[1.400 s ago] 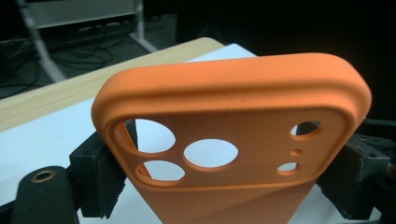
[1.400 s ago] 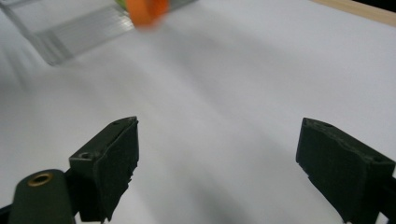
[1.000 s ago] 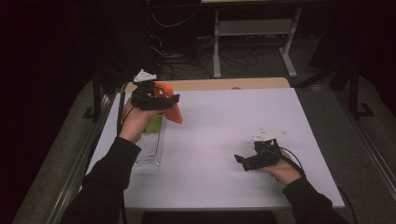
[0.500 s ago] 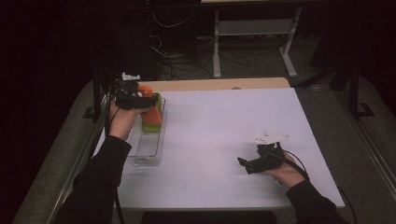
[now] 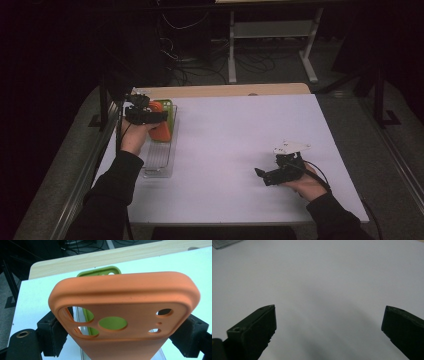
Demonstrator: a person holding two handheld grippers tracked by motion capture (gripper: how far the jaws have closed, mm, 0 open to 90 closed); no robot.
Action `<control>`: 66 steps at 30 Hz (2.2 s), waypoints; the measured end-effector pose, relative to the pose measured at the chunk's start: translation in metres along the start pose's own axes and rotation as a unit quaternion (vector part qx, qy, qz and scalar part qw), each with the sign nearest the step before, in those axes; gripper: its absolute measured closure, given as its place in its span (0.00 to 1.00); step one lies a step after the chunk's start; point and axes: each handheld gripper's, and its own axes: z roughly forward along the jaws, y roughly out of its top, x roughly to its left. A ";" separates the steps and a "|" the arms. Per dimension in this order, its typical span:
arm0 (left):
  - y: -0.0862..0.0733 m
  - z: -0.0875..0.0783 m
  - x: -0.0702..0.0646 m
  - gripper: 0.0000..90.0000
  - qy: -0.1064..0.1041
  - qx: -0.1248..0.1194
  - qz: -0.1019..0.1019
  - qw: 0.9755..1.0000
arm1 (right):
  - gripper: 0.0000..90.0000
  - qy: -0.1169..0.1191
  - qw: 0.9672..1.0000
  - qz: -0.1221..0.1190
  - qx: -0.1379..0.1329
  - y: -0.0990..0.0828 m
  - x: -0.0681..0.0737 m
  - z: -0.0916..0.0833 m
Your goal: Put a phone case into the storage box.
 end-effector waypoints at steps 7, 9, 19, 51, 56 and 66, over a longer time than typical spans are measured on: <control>-0.007 0.007 -0.002 0.15 0.005 0.011 0.001 1.000 | 0.00 -0.003 1.000 -0.001 0.000 0.000 -0.001 0.000; -0.008 0.009 -0.003 0.15 0.009 0.011 0.000 1.000 | 0.00 -0.003 1.000 -0.003 0.001 0.000 -0.001 0.000; -0.008 0.021 -0.005 0.15 0.020 0.016 0.001 1.000 | 0.00 -0.005 1.000 -0.003 0.001 0.000 -0.001 0.000; -0.001 0.071 0.012 0.09 0.006 -0.012 -0.002 1.000 | 0.00 -0.002 1.000 -0.002 0.003 0.000 0.001 0.001; 0.001 0.070 0.013 0.04 0.001 -0.014 0.001 1.000 | 0.00 -0.002 1.000 0.000 0.004 0.000 0.001 0.001; 0.012 0.042 0.011 0.03 -0.054 -0.035 0.033 0.997 | 0.00 -0.002 1.000 0.001 0.003 0.000 0.001 0.000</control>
